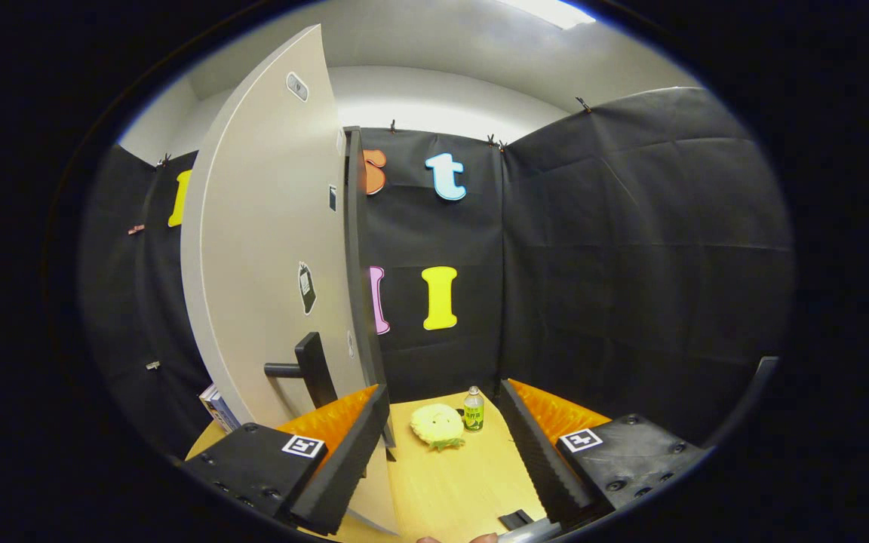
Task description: Open the shoe cabinet door, grab the shoes and put them into the shoe cabinet, then close the shoe cabinet door.
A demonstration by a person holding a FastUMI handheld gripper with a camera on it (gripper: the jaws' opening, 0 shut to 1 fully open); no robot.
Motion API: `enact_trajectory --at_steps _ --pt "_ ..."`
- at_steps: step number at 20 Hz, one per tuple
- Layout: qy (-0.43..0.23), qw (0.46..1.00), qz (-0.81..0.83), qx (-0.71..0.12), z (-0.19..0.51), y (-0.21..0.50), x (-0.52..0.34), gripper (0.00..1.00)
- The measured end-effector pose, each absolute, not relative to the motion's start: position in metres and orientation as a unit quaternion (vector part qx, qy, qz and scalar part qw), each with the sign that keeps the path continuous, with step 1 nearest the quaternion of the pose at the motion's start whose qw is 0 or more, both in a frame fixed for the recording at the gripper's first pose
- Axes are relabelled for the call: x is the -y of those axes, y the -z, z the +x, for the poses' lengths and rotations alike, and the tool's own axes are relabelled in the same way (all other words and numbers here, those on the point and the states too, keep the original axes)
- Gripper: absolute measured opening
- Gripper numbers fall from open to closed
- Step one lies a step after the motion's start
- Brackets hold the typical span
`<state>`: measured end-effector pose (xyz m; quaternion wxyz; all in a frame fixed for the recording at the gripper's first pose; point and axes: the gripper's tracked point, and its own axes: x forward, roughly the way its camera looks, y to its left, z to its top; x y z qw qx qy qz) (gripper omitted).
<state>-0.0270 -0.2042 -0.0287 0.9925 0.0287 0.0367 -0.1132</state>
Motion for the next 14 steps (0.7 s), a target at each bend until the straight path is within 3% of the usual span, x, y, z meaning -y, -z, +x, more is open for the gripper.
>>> enact_trajectory --at_steps 14 --pt "-0.002 0.998 0.044 -0.051 0.014 0.043 0.02 0.97"
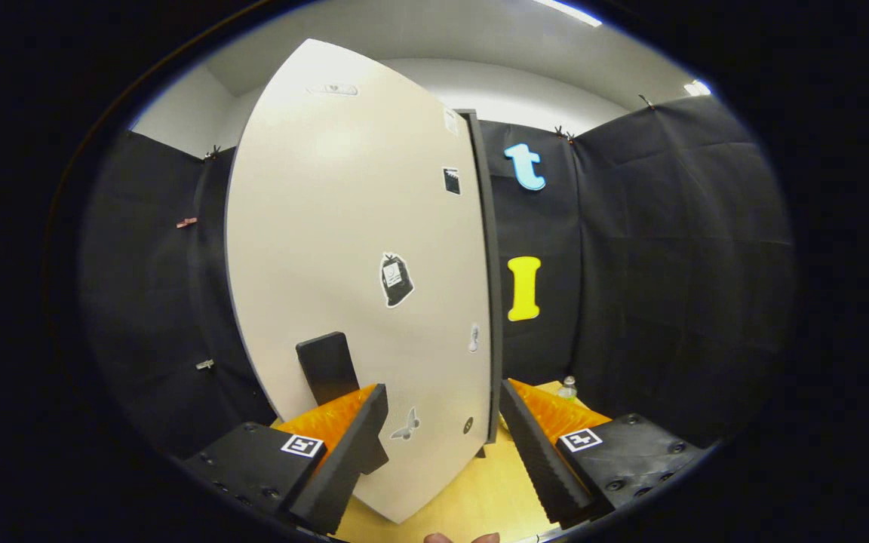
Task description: Open the shoe cabinet door, grab the shoes and put them into the shoe cabinet, then close the shoe cabinet door.
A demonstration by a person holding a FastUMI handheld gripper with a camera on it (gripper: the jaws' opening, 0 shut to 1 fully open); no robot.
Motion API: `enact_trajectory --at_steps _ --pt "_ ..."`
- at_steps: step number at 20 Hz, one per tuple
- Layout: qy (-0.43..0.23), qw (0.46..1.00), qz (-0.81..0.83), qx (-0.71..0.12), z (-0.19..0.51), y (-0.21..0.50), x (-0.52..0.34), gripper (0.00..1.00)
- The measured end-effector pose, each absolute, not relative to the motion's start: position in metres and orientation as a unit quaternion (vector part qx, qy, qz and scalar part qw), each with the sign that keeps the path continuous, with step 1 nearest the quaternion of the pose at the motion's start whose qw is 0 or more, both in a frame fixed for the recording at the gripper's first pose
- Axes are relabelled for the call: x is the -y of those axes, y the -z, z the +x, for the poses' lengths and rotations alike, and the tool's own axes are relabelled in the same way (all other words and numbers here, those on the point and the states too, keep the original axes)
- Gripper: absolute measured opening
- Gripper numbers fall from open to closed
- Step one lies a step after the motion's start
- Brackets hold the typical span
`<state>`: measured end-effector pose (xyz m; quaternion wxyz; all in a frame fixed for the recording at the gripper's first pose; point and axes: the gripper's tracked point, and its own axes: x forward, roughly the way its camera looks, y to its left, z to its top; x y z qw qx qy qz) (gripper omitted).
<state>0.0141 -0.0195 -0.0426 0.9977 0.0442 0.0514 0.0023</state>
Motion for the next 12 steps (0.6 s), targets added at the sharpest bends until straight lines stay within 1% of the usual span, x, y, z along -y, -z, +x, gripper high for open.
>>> enact_trajectory --at_steps 3,6,12 --pt "-0.029 0.997 0.053 -0.052 0.021 0.04 -0.008 0.98" --pt "-0.043 0.996 0.058 -0.045 0.012 0.035 -0.007 0.98" --pt "-0.043 0.997 0.056 -0.043 0.01 0.028 0.002 0.98"
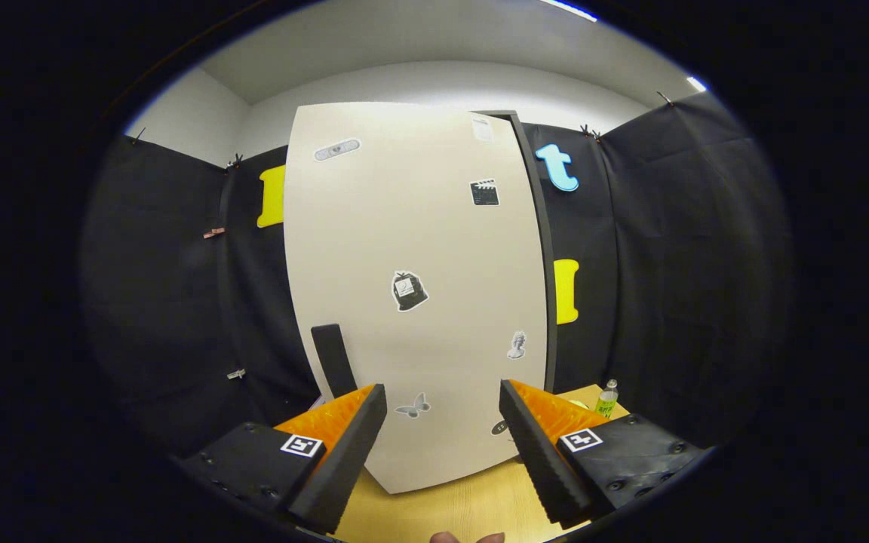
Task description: Open the shoe cabinet door, grab the shoes and put them into the shoe cabinet, then close the shoe cabinet door.
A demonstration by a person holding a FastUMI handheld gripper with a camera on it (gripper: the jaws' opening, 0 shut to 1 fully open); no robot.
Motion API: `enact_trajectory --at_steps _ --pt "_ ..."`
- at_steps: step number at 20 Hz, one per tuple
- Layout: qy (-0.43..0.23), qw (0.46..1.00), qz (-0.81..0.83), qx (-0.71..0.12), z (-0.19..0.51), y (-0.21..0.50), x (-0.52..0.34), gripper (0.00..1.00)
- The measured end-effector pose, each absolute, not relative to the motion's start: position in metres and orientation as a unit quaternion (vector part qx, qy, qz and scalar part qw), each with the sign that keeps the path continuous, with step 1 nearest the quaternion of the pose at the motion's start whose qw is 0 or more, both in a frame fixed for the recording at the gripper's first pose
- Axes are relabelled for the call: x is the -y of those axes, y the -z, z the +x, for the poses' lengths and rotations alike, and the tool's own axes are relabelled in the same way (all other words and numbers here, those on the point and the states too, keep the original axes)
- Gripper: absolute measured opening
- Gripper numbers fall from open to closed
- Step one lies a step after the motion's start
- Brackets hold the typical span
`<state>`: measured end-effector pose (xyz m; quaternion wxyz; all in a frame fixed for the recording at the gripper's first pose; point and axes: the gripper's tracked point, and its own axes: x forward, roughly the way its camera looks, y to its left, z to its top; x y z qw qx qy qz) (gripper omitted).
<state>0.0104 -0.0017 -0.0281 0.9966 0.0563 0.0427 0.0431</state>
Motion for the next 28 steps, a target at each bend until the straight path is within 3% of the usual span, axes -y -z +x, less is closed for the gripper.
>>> enact_trajectory --at_steps 28 --pt "-0.044 0.996 0.052 -0.053 -0.015 0.028 0.015 0.98"
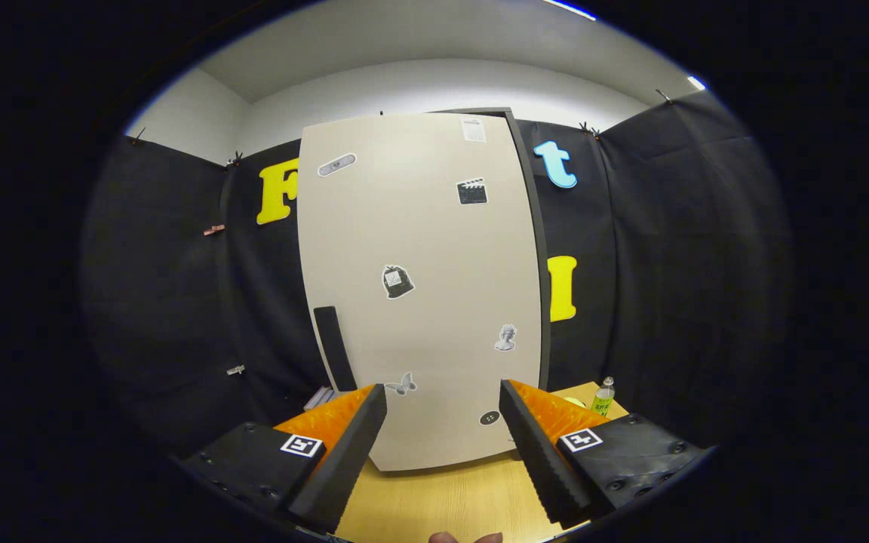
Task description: Open the shoe cabinet door, grab the shoes and put them into the shoe cabinet, then close the shoe cabinet door.
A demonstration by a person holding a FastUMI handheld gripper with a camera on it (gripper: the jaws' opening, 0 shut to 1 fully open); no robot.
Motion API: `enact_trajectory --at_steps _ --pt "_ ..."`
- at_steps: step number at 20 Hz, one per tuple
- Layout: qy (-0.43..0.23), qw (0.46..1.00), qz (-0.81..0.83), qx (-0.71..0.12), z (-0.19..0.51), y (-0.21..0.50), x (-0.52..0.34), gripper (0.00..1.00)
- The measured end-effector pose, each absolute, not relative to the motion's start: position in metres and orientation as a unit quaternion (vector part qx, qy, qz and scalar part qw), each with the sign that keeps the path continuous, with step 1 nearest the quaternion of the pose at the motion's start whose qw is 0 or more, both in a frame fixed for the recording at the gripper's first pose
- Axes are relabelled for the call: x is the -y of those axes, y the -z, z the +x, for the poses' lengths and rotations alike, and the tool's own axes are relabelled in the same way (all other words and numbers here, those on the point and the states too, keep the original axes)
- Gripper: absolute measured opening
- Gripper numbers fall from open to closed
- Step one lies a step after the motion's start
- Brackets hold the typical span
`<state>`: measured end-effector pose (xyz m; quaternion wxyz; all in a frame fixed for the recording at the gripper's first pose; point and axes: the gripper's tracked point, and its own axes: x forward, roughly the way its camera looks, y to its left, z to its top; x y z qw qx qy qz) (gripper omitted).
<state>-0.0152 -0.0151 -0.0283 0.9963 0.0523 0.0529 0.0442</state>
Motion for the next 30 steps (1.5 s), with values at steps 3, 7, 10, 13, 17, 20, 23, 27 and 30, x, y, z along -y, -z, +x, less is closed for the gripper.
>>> enact_trajectory --at_steps 3,7,10,13,17,20,23,27,30 --pt "-0.044 0.996 0.054 -0.052 -0.019 0.027 0.015 0.98" --pt "-0.046 0.996 0.052 -0.055 -0.024 0.03 0.013 0.98" --pt "-0.049 0.996 0.054 -0.059 -0.026 0.032 0.011 0.98" --pt "-0.05 0.996 0.055 -0.056 -0.028 0.03 0.01 0.98" --pt "-0.049 0.996 0.054 -0.057 -0.029 0.03 0.011 0.98" --pt "-0.05 0.996 0.055 -0.059 -0.03 0.031 0.011 0.98" --pt "-0.049 0.995 0.056 -0.061 -0.031 0.032 0.013 0.98" --pt "-0.046 0.995 0.058 -0.062 -0.03 0.033 0.016 0.98" --pt "-0.045 0.995 0.059 -0.064 -0.031 0.035 0.016 0.98"
